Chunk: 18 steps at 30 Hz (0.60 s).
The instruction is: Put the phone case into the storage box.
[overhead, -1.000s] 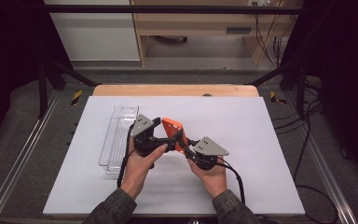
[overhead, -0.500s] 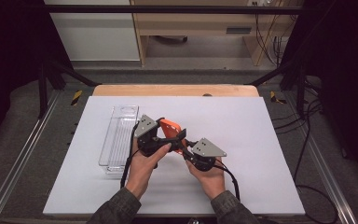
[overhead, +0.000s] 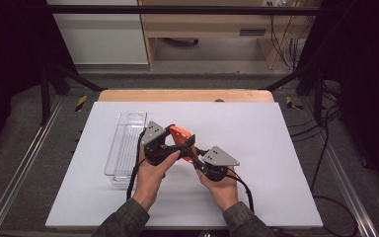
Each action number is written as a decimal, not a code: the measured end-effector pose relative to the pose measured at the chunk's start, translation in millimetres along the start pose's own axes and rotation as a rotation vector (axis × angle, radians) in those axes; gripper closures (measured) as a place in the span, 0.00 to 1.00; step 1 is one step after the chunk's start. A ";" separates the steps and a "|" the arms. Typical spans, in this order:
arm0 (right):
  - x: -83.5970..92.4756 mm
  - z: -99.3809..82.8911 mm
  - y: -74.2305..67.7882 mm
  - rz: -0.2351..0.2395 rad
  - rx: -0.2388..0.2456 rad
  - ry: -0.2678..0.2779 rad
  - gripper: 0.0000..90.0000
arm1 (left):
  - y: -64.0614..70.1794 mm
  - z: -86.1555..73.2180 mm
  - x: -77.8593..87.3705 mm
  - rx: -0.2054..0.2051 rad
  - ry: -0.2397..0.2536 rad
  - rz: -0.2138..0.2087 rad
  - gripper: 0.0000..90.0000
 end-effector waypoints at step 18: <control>7.8 4.8 1.4 0.024 -0.008 -0.012 0.56 | -3.1 12.5 7.7 -0.028 0.014 0.018 0.19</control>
Point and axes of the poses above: each handheld gripper's, and its own axes: x roughly backward along the jaws, z roughly out of its top, y roughly to its right, the point moved 8 cm from there along -x, roughly forward along the jaws
